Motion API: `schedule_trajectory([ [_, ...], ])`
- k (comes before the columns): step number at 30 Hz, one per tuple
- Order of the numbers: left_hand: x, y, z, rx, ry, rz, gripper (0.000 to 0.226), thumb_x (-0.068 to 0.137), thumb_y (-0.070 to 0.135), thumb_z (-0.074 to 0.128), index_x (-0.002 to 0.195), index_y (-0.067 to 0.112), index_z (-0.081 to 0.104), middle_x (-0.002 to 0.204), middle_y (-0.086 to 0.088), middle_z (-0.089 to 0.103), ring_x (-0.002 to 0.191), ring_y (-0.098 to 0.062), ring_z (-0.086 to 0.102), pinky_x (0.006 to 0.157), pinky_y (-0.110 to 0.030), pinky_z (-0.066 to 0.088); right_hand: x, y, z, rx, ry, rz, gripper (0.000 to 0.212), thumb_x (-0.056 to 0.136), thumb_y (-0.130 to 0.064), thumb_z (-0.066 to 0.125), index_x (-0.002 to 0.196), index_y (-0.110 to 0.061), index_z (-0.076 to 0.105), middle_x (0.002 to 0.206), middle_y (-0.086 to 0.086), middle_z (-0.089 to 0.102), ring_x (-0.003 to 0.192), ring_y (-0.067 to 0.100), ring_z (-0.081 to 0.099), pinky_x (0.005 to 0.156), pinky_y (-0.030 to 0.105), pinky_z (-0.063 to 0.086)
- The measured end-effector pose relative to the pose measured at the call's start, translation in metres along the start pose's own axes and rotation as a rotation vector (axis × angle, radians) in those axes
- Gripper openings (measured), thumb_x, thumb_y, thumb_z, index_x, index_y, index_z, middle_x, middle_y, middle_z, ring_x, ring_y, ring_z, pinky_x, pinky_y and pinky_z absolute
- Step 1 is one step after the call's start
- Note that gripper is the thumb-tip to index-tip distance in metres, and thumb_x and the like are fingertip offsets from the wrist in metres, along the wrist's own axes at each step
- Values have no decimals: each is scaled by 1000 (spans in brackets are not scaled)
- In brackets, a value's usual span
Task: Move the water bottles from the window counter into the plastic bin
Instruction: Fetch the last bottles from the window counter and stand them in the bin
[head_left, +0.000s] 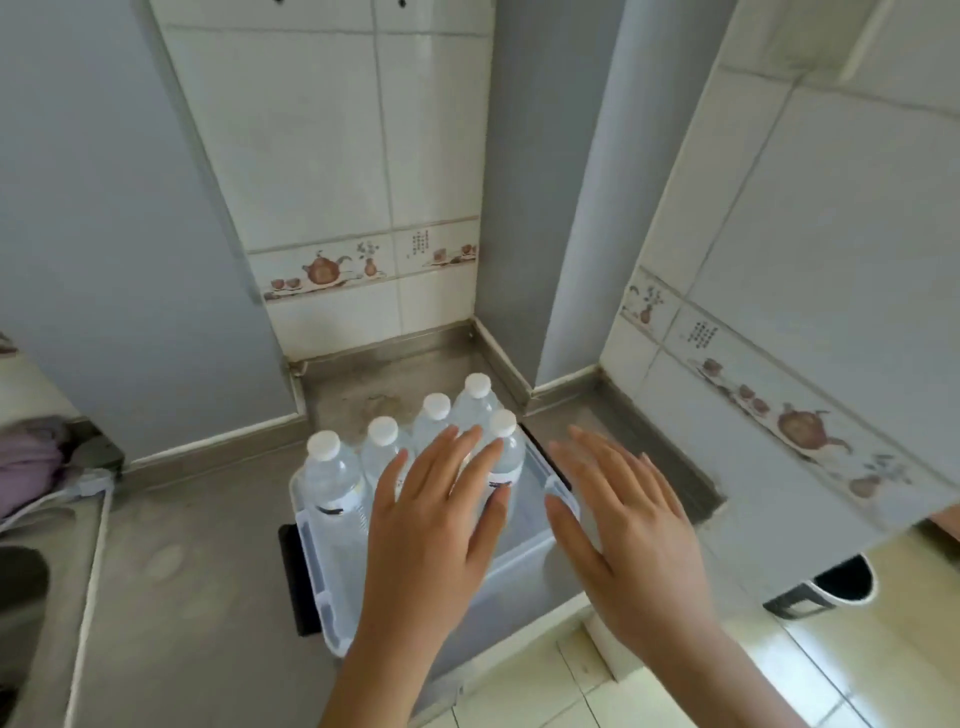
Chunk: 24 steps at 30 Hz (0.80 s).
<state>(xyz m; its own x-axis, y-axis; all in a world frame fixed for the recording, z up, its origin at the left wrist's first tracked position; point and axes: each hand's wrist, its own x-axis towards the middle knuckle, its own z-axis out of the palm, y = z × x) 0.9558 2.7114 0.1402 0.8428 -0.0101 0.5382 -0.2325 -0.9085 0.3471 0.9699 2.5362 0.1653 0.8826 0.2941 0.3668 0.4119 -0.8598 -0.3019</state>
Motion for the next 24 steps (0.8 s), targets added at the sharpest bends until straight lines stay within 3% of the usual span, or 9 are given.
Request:
schedule_trajectory([
  [7,-32,121,14,-120,-63,182,45,95,42,47,130,20,66,136,2,64,129,-18,57,104,-50,45,-118,57,-74,-56,25,229,52,95,-54,28,141,-34,41,153,-10,35,144,12,25,117,48,20],
  [10,-53,177,21,-141,-112,265,48,94,43,47,130,18,67,135,0,65,127,-21,59,99,-55,49,-170,77,-103,-58,90,347,53,93,-52,30,140,-32,45,150,-7,38,142,16,30,113,51,29],
  [15,-89,269,34,-200,-239,348,67,99,59,21,132,21,65,138,-1,62,127,-23,59,102,-59,45,-253,112,-151,-104,143,518,56,92,-52,29,138,-27,49,149,-1,42,140,22,35,110,53,33],
  [20,-116,356,57,-248,-308,508,52,91,53,48,130,23,67,136,-1,64,126,-23,60,101,-55,44,-323,146,-196,-190,187,695,56,92,-50,30,136,-22,51,146,2,46,137,25,40,108,53,35],
  [24,-121,420,81,-310,-332,671,53,91,51,46,132,23,64,137,0,63,129,-22,58,106,-50,36,-367,179,-225,-222,223,833,57,92,-52,26,140,-26,45,149,0,43,139,23,37,110,53,32],
])
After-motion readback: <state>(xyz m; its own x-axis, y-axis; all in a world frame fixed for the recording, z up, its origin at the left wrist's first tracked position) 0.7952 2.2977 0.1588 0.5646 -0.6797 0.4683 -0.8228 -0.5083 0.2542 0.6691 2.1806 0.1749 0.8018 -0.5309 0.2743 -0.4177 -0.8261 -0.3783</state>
